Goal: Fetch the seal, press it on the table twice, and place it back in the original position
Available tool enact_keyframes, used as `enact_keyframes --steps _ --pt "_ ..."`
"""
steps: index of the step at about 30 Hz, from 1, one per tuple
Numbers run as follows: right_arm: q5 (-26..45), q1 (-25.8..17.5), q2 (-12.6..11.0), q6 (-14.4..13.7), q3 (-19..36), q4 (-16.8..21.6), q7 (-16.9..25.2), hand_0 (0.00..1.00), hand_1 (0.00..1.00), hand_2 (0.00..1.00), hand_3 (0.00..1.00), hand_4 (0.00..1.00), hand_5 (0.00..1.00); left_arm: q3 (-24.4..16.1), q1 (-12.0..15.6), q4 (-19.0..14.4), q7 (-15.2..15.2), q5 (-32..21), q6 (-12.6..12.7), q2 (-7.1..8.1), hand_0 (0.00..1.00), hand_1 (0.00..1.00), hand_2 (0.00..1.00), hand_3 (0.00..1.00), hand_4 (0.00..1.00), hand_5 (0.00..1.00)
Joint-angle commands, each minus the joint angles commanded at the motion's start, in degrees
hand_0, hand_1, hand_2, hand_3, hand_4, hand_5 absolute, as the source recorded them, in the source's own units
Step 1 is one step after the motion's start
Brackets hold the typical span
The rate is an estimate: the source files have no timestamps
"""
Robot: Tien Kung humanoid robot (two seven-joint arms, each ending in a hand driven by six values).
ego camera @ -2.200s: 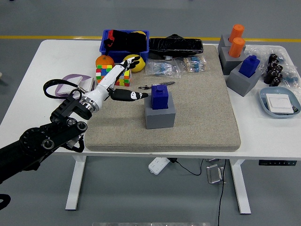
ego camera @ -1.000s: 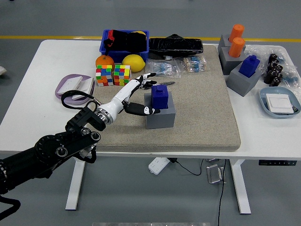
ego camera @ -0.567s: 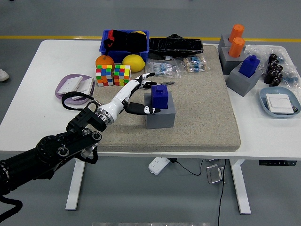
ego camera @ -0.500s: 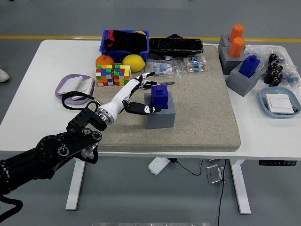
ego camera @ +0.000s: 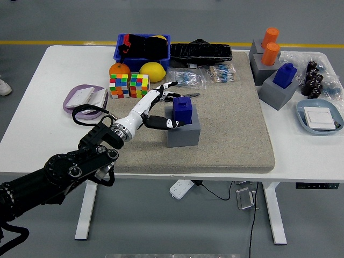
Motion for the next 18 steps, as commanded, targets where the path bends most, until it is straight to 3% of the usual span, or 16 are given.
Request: enact_keyframes --steps 1,18 --pt "0.0 0.0 0.0 0.0 0.0 0.0 0.0 0.871 0.741 0.718 0.733 0.831 0.517 0.0 0.0 0.0 0.0 -0.1 0.0 -0.1 0.949 0.746 0.72 0.953 0.94 0.002" --pt "0.1 0.0 0.0 0.0 0.2 -0.1 0.0 0.871 0.741 0.718 0.733 0.831 0.517 0.4 -0.1 1.9 0.2 -1.9 0.3 -1.6 0.942 0.718 0.682 0.945 0.922 0.024"
